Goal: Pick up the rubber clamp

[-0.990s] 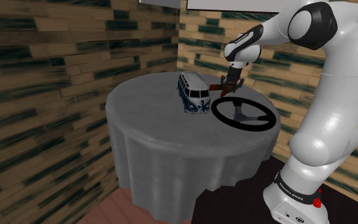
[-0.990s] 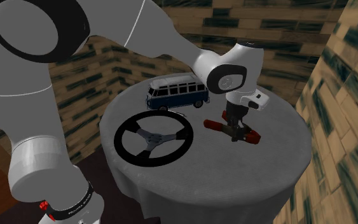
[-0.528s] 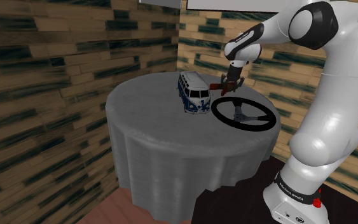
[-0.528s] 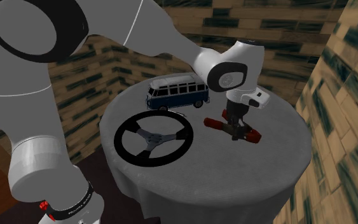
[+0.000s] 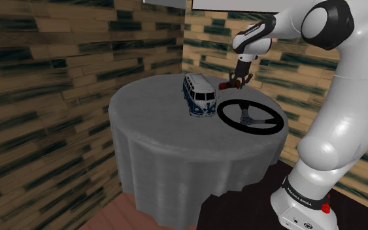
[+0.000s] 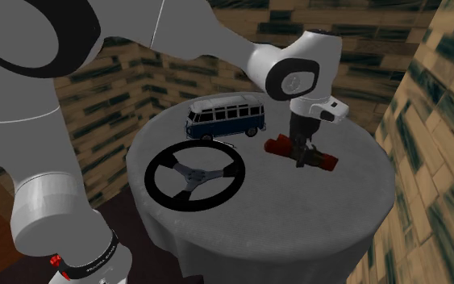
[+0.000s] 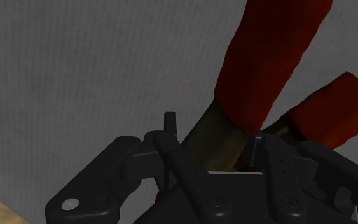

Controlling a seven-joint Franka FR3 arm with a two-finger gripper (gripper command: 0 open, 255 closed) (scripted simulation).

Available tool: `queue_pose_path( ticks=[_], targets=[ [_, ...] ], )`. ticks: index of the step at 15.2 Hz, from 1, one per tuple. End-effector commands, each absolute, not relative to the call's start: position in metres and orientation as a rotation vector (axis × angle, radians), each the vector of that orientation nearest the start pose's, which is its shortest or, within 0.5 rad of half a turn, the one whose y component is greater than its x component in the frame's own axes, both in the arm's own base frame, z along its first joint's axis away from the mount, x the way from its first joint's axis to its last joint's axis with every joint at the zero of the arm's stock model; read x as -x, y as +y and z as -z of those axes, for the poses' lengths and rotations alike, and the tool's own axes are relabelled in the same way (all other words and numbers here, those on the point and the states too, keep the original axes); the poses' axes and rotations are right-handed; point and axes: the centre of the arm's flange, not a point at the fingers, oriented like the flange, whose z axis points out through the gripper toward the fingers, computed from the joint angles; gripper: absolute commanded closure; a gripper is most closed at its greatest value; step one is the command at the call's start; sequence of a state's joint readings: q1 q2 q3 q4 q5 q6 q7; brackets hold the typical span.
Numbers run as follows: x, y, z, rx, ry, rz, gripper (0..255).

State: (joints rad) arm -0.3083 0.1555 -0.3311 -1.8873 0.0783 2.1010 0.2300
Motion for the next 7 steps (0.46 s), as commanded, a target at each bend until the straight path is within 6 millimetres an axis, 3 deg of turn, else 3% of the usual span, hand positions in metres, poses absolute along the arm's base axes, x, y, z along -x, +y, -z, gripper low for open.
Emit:
queue_pose_path(
  ticks=[1, 5, 7],
  targets=[
    [-0.490, -0.350, -0.446, 2.822, 1.366, 0.110, 255],
    [-0.490, -0.350, -0.467, 2.822, 1.366, 0.110, 255],
    [-0.490, -0.350, -0.468, 2.822, 1.366, 0.110, 255]
  ],
)
